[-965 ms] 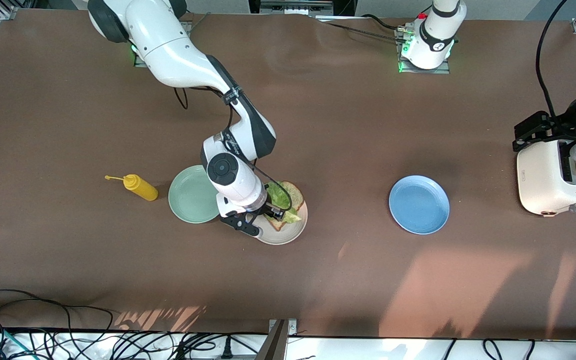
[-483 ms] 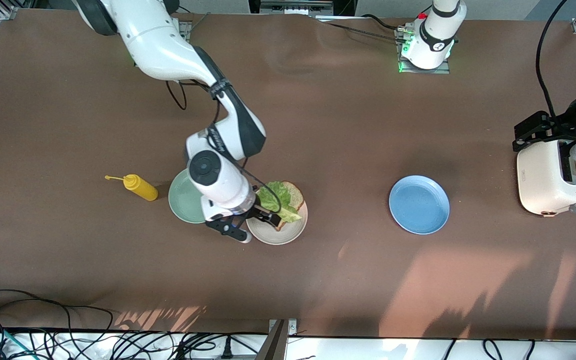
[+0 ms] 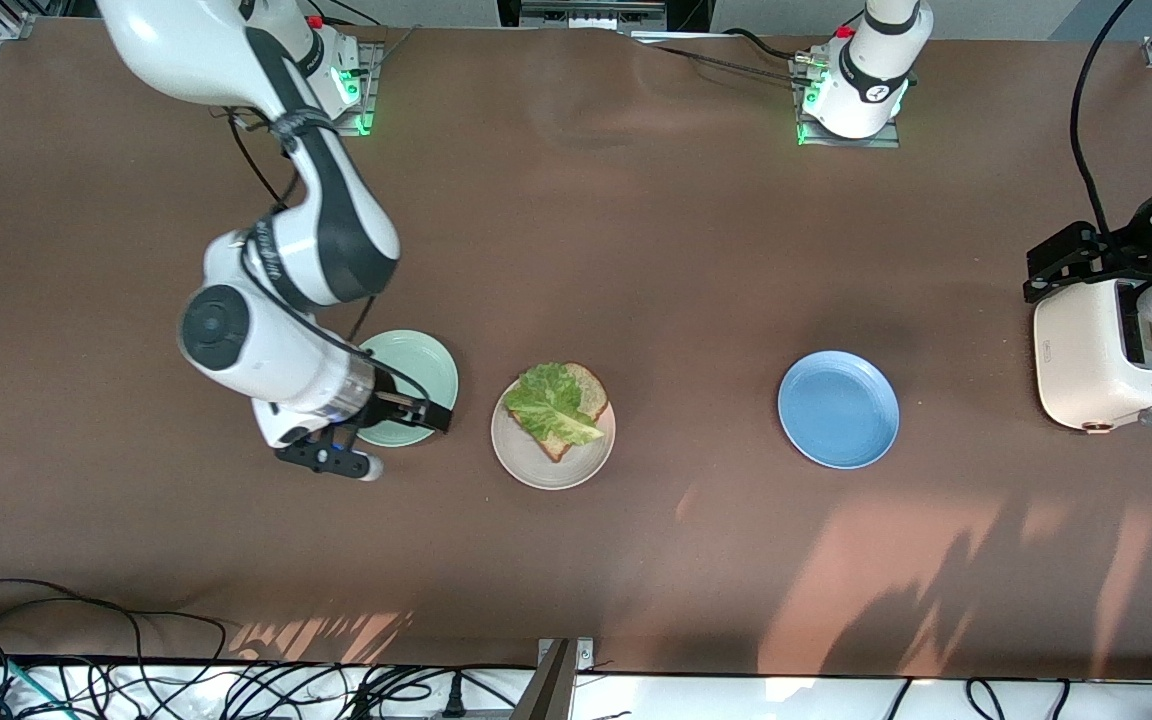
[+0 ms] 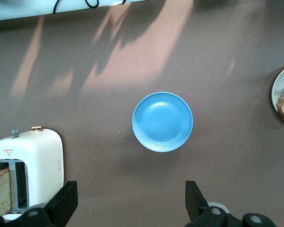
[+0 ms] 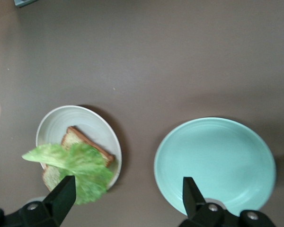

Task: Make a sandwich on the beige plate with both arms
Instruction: 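Draw the right gripper back toward the yellow mustard bottle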

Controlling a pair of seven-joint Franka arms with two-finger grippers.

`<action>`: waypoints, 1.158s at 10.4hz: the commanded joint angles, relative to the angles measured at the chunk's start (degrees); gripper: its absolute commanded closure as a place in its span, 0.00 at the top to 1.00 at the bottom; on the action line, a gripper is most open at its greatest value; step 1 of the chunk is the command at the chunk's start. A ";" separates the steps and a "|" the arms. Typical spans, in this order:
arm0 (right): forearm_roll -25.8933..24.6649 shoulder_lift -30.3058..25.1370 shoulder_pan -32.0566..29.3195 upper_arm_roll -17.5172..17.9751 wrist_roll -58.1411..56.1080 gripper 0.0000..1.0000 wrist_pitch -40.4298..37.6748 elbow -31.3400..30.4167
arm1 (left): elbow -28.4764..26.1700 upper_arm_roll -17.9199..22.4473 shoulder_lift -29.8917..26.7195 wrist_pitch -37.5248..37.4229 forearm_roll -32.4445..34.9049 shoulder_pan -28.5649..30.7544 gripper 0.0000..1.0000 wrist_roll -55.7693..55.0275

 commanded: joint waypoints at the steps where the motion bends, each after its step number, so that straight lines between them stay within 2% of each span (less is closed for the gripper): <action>1: 0.61 -9.17 -9.94 7.06 -15.75 1.00 -3.01 -10.88 | -0.54 -0.12 -0.98 -0.54 0.98 -0.15 1.00 0.75; 2: 0.43 -10.24 -13.21 8.31 -23.83 1.00 -4.86 -11.94 | -0.54 -0.21 -0.98 -0.54 0.98 -0.15 1.00 0.75; 6: 0.52 -11.21 -23.41 8.32 -57.30 1.00 -13.21 -11.69 | -0.54 -0.30 -0.98 -0.54 0.98 -0.15 1.00 0.75; 9: 1.22 -10.42 -29.49 6.92 -83.43 1.00 -14.88 -11.34 | -0.54 -0.30 -0.98 -0.54 0.98 -0.15 1.00 0.75; 10: 2.70 -9.90 -29.76 5.35 -90.29 1.00 -16.81 -10.82 | -0.54 -0.30 -0.98 -0.54 0.98 -0.15 1.00 0.75; 12: 10.32 -7.89 -32.48 2.80 -108.99 1.00 -18.23 -10.73 | -0.54 -0.30 -0.98 -0.54 0.98 -0.15 1.00 0.75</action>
